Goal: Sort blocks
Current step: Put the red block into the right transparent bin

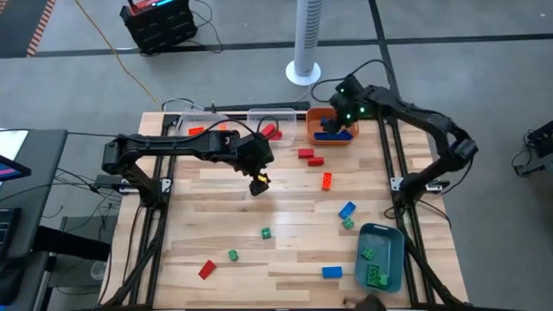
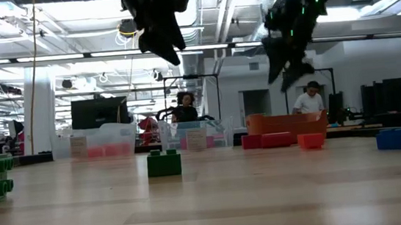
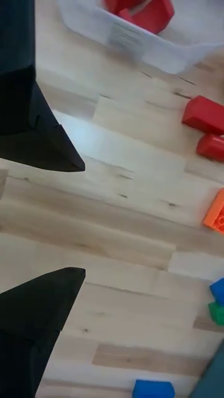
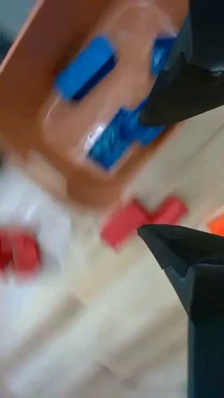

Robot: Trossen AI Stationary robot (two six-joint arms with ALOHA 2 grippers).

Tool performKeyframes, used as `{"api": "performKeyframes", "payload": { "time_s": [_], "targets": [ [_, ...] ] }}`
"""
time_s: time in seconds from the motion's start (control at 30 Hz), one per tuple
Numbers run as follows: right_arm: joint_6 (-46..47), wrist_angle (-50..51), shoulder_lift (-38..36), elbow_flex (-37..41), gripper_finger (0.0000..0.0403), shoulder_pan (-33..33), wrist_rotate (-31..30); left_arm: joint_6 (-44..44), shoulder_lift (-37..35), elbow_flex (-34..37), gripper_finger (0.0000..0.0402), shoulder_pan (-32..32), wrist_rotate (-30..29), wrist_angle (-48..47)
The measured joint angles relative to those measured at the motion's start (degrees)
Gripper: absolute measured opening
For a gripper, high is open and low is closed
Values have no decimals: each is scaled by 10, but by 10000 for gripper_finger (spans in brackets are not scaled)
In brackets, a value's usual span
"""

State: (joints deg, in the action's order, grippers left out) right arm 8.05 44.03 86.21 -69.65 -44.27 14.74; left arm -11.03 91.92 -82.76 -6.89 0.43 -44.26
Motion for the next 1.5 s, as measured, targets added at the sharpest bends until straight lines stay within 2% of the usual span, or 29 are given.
{"api": "performKeyframes", "payload": {
  "time_s": [0.13,0.23,0.3,0.5,0.73,0.9,1.1,1.23,1.5],
  "targets": [
    [-74,18,-43,-5,270,101,-1,27,0,0,261,-4,-7,14],
    [-112,22,-43,-3,264,173,-21,45,-7,0,261,-4,-42,21],
    [-115,15,-34,6,258,197,-46,64,-14,0,261,-4,-53,25],
    [-100,12,1,47,229,187,-74,74,-16,0,261,-2,-58,21],
    [-179,-3,55,53,207,199,-74,73,-16,0,261,-1,-56,21],
    [-234,-14,89,52,201,199,-89,66,-16,0,261,-1,-55,0],
    [-262,-28,119,52,198,199,-91,63,-16,0,261,-1,-55,-16],
    [-268,-52,137,52,198,199,-121,63,-16,0,261,-1,-55,-15],
    [-294,-64,160,52,198,196,-137,59,-16,0,261,-1,-55,-17]
  ]
}}
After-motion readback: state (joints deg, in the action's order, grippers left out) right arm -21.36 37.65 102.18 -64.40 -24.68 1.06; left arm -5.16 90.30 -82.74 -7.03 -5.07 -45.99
